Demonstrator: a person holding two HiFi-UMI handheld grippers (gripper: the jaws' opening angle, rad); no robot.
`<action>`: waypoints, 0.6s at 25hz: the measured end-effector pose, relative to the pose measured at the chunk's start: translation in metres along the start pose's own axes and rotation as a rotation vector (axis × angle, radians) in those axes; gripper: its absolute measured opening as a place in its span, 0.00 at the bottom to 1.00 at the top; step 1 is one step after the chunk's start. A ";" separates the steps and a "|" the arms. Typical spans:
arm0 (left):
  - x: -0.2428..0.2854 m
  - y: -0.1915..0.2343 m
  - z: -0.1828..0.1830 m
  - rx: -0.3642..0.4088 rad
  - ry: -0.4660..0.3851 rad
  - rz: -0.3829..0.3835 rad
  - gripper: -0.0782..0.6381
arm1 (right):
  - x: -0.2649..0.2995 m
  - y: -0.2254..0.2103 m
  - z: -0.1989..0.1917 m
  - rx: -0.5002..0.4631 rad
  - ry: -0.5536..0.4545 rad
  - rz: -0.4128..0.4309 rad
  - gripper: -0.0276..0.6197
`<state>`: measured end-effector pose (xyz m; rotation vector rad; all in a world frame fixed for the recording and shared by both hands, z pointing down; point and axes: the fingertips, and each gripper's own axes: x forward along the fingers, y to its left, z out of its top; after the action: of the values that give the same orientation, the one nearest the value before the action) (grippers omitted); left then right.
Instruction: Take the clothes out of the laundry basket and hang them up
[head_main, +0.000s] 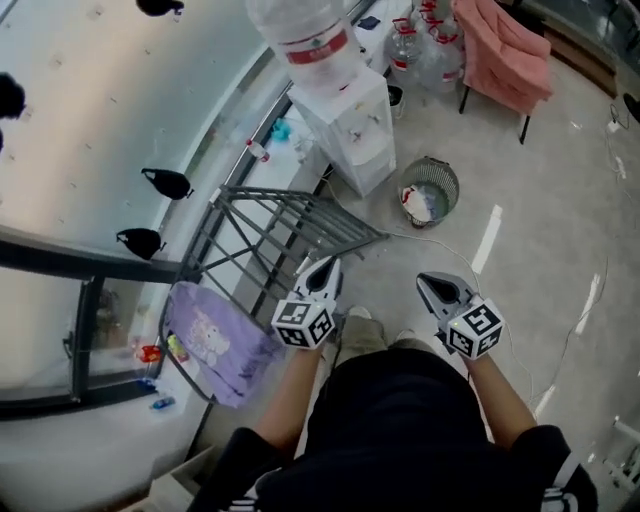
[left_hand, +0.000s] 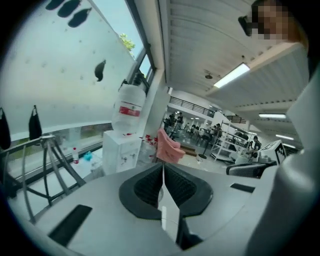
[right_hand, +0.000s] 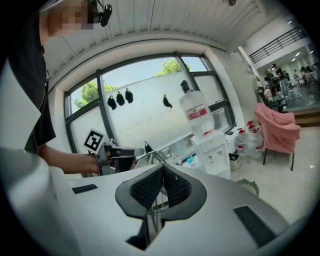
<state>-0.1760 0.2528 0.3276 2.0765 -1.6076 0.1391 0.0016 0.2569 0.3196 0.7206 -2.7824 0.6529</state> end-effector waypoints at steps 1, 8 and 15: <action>0.022 -0.010 0.000 0.016 0.024 -0.029 0.13 | -0.008 -0.015 0.005 0.011 -0.022 -0.033 0.04; 0.163 -0.049 -0.012 0.059 0.148 -0.190 0.13 | -0.045 -0.114 0.031 0.055 -0.089 -0.261 0.04; 0.286 -0.031 -0.013 0.046 0.252 -0.224 0.13 | -0.049 -0.216 0.056 0.130 -0.060 -0.424 0.04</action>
<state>-0.0600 0.0127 0.4374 2.1593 -1.2267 0.3466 0.1474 0.0818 0.3354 1.3254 -2.5272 0.7336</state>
